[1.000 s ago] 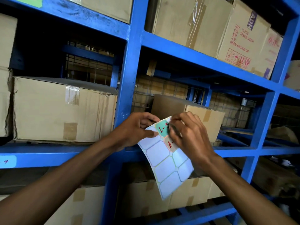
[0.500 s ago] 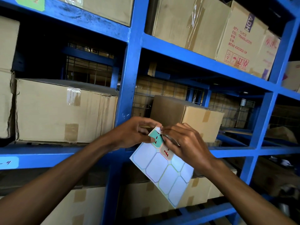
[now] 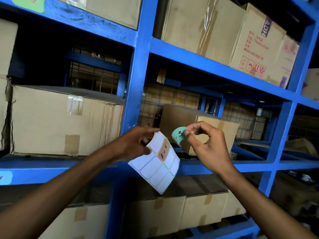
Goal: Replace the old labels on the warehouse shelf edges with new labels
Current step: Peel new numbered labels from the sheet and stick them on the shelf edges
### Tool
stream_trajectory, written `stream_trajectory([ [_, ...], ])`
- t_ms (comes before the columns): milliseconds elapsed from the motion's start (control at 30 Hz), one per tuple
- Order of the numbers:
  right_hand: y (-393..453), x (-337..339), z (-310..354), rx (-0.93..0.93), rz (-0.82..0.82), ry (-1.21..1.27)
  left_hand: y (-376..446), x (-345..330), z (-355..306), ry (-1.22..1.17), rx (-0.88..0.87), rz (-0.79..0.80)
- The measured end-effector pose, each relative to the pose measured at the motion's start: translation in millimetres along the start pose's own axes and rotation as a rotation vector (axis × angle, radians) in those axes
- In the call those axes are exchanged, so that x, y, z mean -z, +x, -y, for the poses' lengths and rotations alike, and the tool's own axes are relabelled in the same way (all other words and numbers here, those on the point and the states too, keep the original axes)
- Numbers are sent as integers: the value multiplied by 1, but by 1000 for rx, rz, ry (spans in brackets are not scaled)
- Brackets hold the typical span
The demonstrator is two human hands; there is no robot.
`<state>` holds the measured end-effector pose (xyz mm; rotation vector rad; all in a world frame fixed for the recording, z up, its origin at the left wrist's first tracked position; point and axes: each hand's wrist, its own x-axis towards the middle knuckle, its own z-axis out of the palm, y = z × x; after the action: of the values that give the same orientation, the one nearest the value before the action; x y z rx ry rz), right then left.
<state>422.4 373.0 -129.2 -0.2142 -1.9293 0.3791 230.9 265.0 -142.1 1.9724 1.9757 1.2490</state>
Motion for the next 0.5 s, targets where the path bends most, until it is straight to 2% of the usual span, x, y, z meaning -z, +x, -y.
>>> stream_trajectory([
  [233,62,22,-36,-117,-171,114,52,4,-27,163,-130,-345],
  [367,107,43,-66,-82,-268,100,93,1,-45,238,-238,-577],
  [500,163,67,-108,0,-306,93,145,-8,-64,349,-378,-675],
])
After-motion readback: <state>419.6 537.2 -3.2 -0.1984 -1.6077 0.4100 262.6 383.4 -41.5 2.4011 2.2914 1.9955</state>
